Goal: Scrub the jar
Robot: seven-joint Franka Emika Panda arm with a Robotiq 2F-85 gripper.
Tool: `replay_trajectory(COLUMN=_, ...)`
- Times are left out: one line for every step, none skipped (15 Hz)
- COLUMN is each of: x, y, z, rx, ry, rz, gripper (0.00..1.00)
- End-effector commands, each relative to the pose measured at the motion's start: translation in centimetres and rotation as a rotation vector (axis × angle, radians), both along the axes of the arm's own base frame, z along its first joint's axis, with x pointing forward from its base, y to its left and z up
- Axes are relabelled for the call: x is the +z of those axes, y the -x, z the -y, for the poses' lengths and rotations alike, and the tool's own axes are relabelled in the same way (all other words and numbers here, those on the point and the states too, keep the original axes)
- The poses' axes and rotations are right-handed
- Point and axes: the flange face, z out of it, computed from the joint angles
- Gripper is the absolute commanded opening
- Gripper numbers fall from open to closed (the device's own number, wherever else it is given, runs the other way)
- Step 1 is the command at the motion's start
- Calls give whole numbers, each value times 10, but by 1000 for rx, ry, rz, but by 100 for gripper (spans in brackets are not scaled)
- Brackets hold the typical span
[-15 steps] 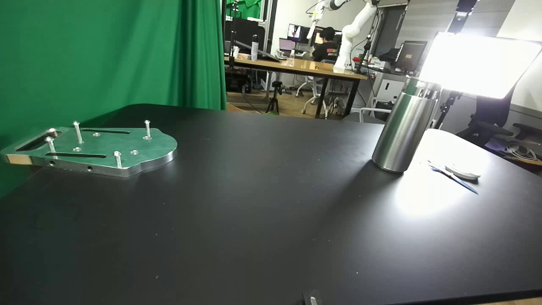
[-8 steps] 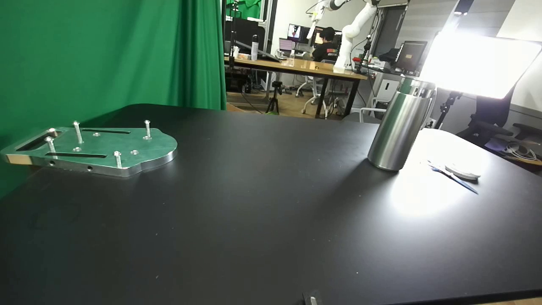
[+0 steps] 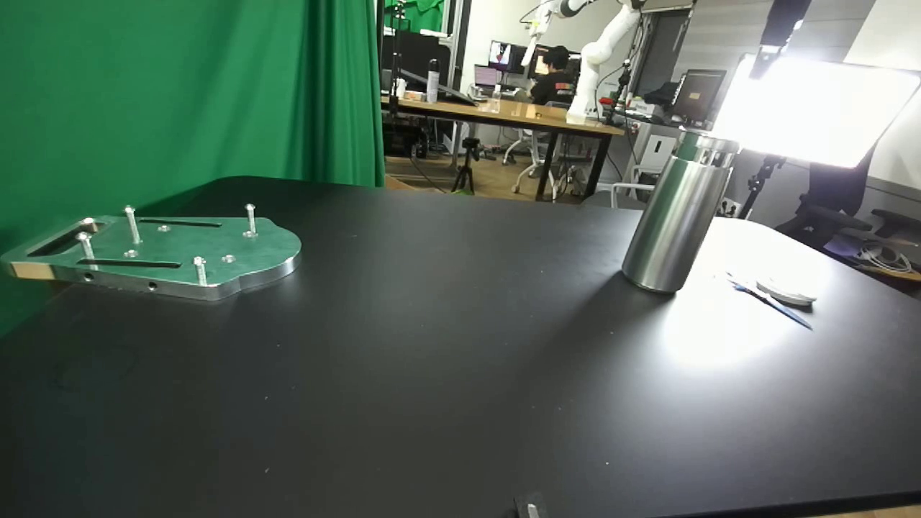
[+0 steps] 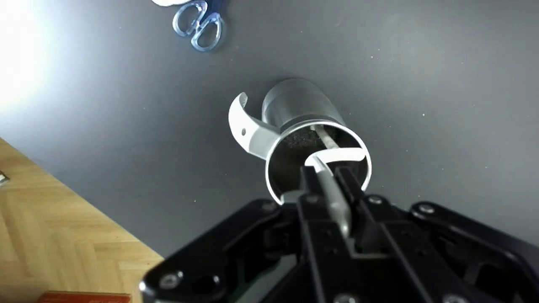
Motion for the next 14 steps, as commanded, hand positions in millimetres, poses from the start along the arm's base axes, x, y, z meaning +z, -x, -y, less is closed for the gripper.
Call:
replay_trajectory(x=-25, y=-8, z=4, rx=-7, ry=-26, rz=-32, gripper=4)
replay_trajectory(x=-33, y=-9, z=5, rx=-8, ry=-30, rz=-41, gripper=4)
replay_trajectory(x=-40, y=-10, z=5, rx=-8, ry=-32, rz=-53, gripper=4)
replay_trajectory(x=-47, y=-10, z=6, rx=-6, ry=-34, rz=-63, gripper=4)
replay_trajectory(x=-52, y=-11, z=7, rx=-7, ry=-31, rz=-72, gripper=4)
replay_trajectory(x=-54, y=-11, z=9, rx=-9, ry=-30, rz=-74, gripper=4)
replay_trajectory(x=-54, y=-11, z=10, rx=-12, ry=-27, rz=-75, gripper=4)
replay_trajectory(x=-55, y=-11, z=10, rx=-13, ry=-26, rz=-76, gripper=4)
replay_trajectory(x=-55, y=-11, z=9, rx=-13, ry=-24, rz=-76, gripper=4)
replay_trajectory(x=-56, y=-11, z=9, rx=-12, ry=-23, rz=-77, gripper=4)
replay_trajectory(x=-55, y=-11, z=9, rx=-13, ry=-23, rz=-78, gripper=4)
replay_trajectory(x=-51, y=-12, z=8, rx=-12, ry=-23, rz=-76, gripper=4)
replay_trajectory(x=-45, y=-12, z=7, rx=-11, ry=-27, rz=-67, gripper=4)
replay_trajectory(x=-39, y=-12, z=6, rx=-9, ry=-30, rz=-59, gripper=4)
